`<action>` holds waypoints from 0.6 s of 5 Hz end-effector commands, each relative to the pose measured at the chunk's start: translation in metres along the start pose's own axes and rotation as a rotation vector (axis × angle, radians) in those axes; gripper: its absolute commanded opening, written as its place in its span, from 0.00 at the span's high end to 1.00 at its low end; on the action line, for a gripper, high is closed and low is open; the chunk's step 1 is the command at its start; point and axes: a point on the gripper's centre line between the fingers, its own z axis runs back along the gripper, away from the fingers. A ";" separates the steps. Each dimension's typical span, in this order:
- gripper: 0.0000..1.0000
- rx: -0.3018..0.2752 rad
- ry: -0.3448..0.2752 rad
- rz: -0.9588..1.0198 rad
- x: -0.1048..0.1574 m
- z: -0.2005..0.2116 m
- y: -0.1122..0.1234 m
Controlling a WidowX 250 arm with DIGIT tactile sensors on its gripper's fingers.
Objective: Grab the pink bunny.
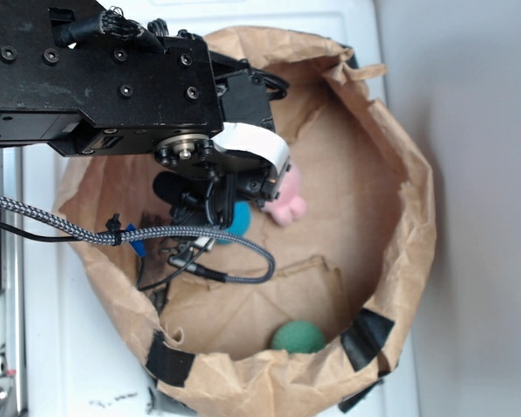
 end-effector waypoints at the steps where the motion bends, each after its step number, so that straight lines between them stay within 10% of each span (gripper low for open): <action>1: 0.00 0.018 -0.029 -0.011 0.006 0.008 -0.001; 3: 0.00 0.017 -0.036 0.016 0.035 0.002 0.004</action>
